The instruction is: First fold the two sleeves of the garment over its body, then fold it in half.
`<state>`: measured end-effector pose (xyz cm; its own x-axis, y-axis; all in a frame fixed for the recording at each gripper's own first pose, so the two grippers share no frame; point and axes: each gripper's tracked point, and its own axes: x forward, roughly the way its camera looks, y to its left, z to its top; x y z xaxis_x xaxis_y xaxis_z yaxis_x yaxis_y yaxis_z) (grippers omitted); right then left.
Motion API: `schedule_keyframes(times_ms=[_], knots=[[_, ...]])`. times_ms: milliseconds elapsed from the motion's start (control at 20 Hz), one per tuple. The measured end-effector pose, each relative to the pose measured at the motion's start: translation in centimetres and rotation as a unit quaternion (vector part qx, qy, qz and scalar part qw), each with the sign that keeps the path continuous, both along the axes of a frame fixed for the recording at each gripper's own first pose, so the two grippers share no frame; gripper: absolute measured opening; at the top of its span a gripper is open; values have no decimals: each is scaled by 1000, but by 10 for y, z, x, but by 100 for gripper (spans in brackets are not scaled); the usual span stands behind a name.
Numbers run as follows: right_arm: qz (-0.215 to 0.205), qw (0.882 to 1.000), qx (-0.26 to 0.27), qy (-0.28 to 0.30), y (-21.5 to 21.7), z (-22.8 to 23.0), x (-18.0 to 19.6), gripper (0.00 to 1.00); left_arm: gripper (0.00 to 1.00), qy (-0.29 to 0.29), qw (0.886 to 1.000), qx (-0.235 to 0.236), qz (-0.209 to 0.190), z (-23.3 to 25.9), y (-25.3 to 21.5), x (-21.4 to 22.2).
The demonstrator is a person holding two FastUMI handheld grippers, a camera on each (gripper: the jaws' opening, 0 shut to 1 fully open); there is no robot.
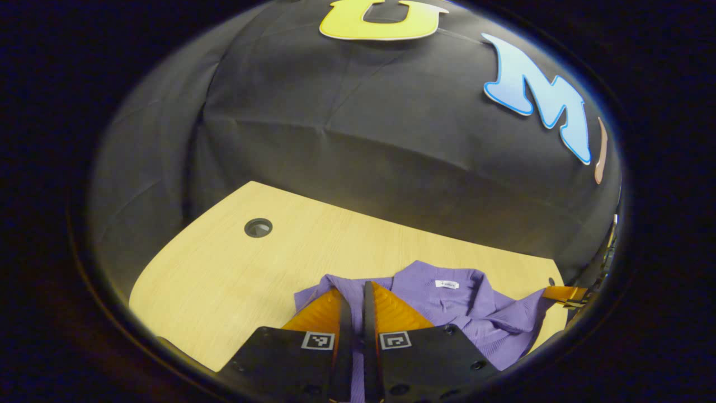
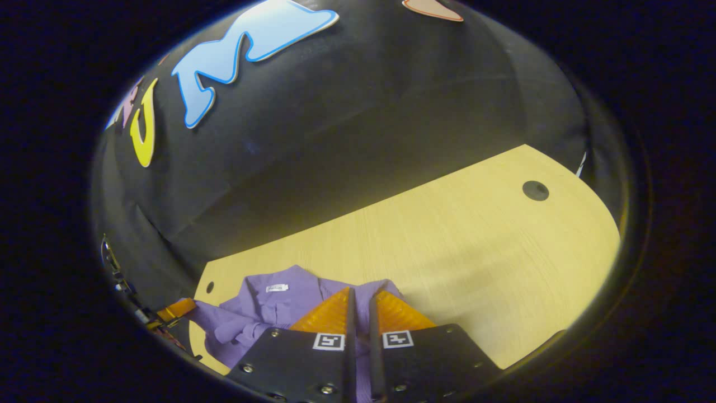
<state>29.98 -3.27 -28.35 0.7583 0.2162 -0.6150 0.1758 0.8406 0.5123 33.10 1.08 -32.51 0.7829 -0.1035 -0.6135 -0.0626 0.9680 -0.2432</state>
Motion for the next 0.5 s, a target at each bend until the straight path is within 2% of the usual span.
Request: schedule_keyframes(times_ms=[150,350,400,450,500], knots=[[5,1000,-18,0,0,4,-4,16,21,1,1000,14,-11,5,-4,-6],[3,999,-52,-15,-10,22,-15,40,68,-18,999,30,-30,21,-10,-14],[0,998,-54,-19,-10,28,-17,52,80,-22,999,33,-32,25,-10,-17],[-3,998,-57,-24,-9,36,-22,60,87,-27,998,35,-35,30,-10,-20],[-8,998,-61,-28,-9,40,-27,83,84,-29,998,36,-37,34,-10,-25]])
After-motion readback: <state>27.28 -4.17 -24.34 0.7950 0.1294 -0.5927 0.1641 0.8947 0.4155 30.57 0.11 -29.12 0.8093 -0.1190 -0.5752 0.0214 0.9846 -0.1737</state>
